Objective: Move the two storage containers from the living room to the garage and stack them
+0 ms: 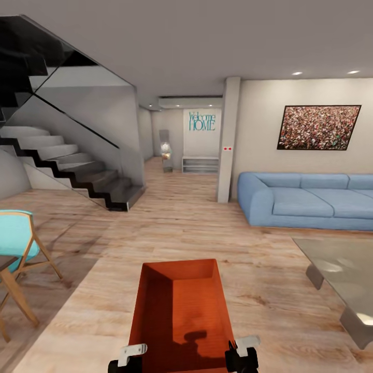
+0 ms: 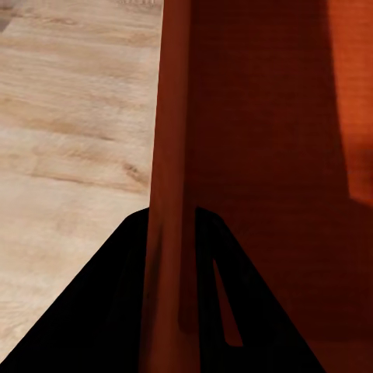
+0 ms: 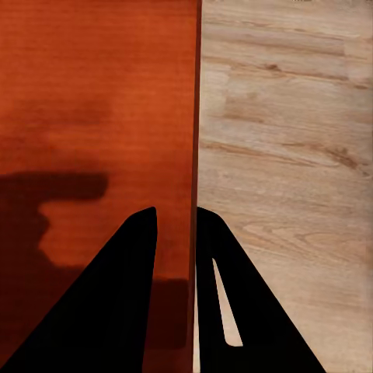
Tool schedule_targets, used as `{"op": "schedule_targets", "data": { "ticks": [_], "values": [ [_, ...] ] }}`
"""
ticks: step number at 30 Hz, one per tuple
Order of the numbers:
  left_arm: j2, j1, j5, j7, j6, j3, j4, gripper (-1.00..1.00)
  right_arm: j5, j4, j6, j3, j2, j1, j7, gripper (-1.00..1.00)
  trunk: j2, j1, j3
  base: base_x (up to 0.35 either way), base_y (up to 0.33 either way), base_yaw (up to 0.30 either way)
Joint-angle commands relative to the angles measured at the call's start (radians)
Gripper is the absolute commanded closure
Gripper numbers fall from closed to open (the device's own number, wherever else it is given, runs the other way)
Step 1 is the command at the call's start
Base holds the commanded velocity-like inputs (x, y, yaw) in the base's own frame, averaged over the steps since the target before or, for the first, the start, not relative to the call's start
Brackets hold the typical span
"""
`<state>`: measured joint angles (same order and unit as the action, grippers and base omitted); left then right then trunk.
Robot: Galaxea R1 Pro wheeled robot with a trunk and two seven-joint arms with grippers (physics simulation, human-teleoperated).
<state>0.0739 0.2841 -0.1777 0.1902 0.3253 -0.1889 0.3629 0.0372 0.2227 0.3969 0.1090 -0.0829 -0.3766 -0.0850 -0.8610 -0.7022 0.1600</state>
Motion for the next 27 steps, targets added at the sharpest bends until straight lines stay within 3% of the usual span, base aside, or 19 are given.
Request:
{"op": "schedule_targets", "data": {
  "ticks": [1, 11, 19, 27],
  "values": [
    [-0.001, 0.001, 0.001, 0.011, 0.003, -0.004, 0.002, 1.0, 0.007, -0.002, 0.0, 0.0, 0.0, -0.001, -0.01, 1.0, -0.001, -0.001, 0.001, 0.341, 0.0, 0.0],
    [-0.001, 0.001, 0.001, 0.011, 0.003, -0.003, 0.002, 1.0, 0.007, -0.002, 0.0, 0.0, 0.0, -0.001, -0.01, 1.0, -0.001, -0.001, 0.001, 0.341, 0.0, 0.007],
    [-0.001, 0.001, 0.001, 0.011, 0.003, -0.003, 0.002, 1.0, 0.007, -0.002, 0.0, 0.0, 0.0, -0.001, -0.01, 1.0, -0.001, -0.001, 0.001, 0.338, 0.0, 0.2],
    [-0.001, 0.001, 0.001, 0.011, 0.002, -0.003, 0.002, 1.0, 0.009, -0.002, 0.0, 0.0, 0.0, -0.001, -0.009, 1.0, -0.001, -0.001, 0.001, 0.336, 0.0, 0.047]
  ]
}}
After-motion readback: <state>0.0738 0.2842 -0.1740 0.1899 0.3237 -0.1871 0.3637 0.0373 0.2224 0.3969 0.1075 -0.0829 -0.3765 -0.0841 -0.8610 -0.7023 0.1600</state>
